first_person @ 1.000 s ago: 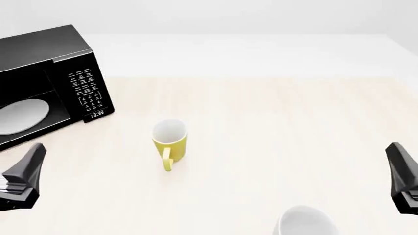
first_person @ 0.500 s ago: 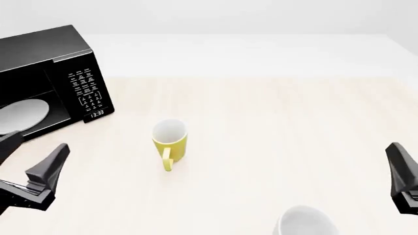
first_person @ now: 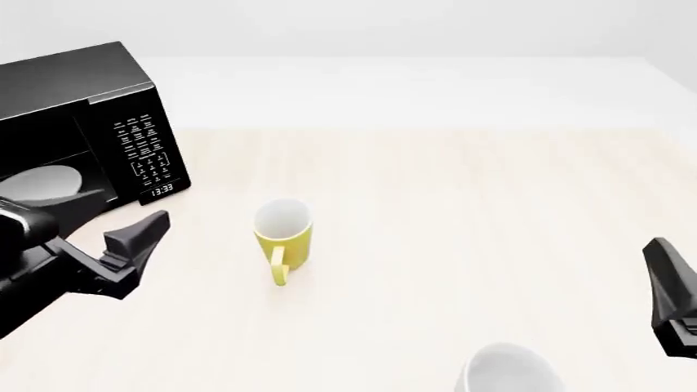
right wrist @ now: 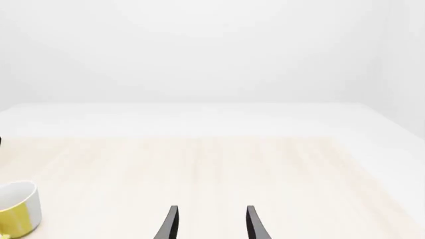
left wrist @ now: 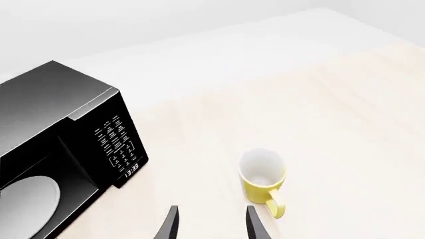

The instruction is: Put the yellow and white mug in the microwave and close it.

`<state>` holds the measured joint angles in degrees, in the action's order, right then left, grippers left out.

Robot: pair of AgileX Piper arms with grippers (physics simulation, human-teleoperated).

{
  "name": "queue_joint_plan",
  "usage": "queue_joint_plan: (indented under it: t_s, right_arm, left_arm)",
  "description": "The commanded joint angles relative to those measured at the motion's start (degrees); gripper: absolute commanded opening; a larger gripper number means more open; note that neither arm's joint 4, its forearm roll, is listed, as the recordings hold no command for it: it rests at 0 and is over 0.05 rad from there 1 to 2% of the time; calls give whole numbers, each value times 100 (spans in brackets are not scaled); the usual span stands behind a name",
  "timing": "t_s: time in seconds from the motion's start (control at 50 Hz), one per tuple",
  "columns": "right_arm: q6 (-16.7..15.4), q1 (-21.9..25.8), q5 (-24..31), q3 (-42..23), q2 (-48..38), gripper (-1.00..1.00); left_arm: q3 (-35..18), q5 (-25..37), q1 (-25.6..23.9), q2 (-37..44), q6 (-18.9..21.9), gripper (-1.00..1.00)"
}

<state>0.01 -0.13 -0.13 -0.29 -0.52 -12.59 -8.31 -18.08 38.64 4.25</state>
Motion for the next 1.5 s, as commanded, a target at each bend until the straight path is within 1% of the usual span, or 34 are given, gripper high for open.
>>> queue_joint_plan:
  t_s: [0.02, 0.04, 0.08, 0.1, 0.14, 0.26, 0.28, 0.32, 0.34, 0.42, 0.44, 0.46, 0.48, 0.52, 0.68, 0.7, 0.74, 0.9, 1.0, 1.24, 1.26, 1.44, 1.5]
  right_arm:
    - [-1, 4, 2, 5, 8, 100]
    - [0, 3, 2, 5, 9, 100]
    - [0, 4, 2, 5, 7, 100]
    - [0, 3, 2, 5, 8, 100]
    - [0, 3, 2, 5, 8, 100]
    - [0, 3, 2, 5, 8, 100]
    - [1, 3, 2, 5, 8, 100]
    - [-1, 5, 2, 5, 7, 100]
    - [0, 4, 2, 5, 8, 100]
    - [0, 5, 2, 5, 8, 100]
    - [-1, 4, 2, 5, 8, 100]
    - [2, 2, 2, 5, 9, 100]
    - [-1, 2, 2, 5, 8, 100]
    - [0, 3, 2, 5, 8, 100]
    - [0, 4, 2, 5, 8, 100]
    - [0, 2, 2, 5, 9, 100]
    - [-1, 5, 2, 5, 8, 100]
    - [-2, 5, 2, 5, 8, 100]
    - [1, 2, 2, 5, 10, 100]
    - [0, 3, 2, 5, 8, 100]
    - [0, 3, 2, 5, 8, 100]
    - [1, 3, 2, 5, 8, 100]
    - [0, 3, 2, 5, 9, 100]
  left_arm:
    - [-432, 478, -311, 289, -450, 100]
    - [-467, 483, -382, 454, -554, 100]
    - [-460, 406, -377, 628, -596, 100]
    - [-480, 361, -428, 856, -711, 100]
    - [-506, 359, -478, 920, -732, 100]
    - [-611, 290, -589, 1354, -987, 100]
    - [-631, 259, -645, 1507, -1096, 100]
    - [-638, 223, -672, 1580, -1130, 100]
    - [-651, 197, -723, 1710, -1224, 100]
    - [-717, 99, -785, 1994, -1326, 100]
    - [-732, 85, -857, 2062, -1330, 100]
    - [-750, 76, -971, 2164, -1430, 100]
    - [-748, 79, -906, 2142, -1402, 100]
    - [-788, 52, -1012, 2344, -1543, 100]
    - [-864, -105, -1135, 2784, -1775, 100]
    - [-902, -123, -1248, 2949, -1948, 100]
    - [-913, -159, -1260, 3006, -1933, 100]
    - [-989, -375, -1358, 3449, -2076, 100]
    - [-1060, -559, -1386, 3849, -2287, 100]
    - [-1142, -807, -1466, 4395, -2467, 100]
    - [-1156, -844, -1508, 4512, -2543, 100]
    - [-1186, -1039, -1578, 4898, -2731, 100]
    - [-1188, -1144, -1634, 5100, -2851, 100]
